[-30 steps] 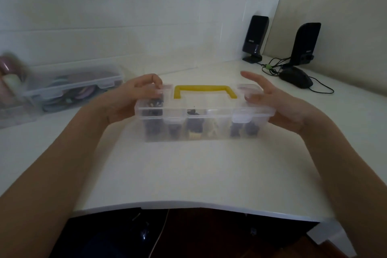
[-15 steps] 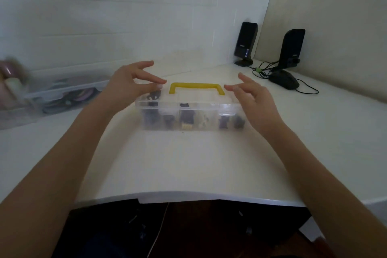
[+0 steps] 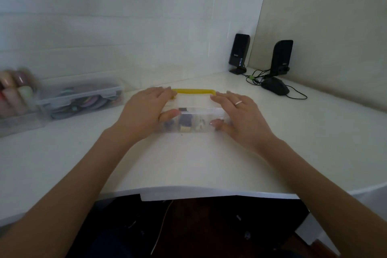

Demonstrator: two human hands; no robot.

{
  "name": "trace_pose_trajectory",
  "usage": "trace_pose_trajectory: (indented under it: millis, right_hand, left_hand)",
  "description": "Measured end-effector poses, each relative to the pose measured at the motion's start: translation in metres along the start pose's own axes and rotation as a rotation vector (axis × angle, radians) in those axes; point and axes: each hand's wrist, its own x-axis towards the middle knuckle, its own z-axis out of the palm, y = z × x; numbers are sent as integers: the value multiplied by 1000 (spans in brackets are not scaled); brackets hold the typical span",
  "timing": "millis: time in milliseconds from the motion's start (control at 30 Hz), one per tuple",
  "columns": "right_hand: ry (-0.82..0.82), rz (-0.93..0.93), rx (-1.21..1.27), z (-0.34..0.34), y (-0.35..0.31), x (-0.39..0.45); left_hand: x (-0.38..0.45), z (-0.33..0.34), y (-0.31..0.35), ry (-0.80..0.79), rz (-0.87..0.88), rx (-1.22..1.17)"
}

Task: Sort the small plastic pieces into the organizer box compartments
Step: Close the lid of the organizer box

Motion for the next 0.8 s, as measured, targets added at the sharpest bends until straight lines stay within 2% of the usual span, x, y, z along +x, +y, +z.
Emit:
trace_pose_trajectory:
  millis: [100,167,233,400,500,633,800]
  right_hand:
    - [-2,12,113,-3,0,2]
    - [56,7,140,-4,0,3]
    - [123,-5,87,-2,-2,3]
    - [214,-8,-191,16,-7,6]
    - [204,17,-168,23,-6,6]
    - [203,184,-66,33,-15,15]
    - [261,315,102,54,-16,52]
  left_hand:
    - [0,-2,-2,-107,-13,-48]
    - [0,-2,-2,-83,-20,-68]
    - [-3,1,1,3,-25,-27]
    - [-3,5,6,22,-17,126]
    - [-3,19,3,168,11,261]
    - [-3,45,8,342,-38,362]
    - [17,58,-8,416,-62,406]
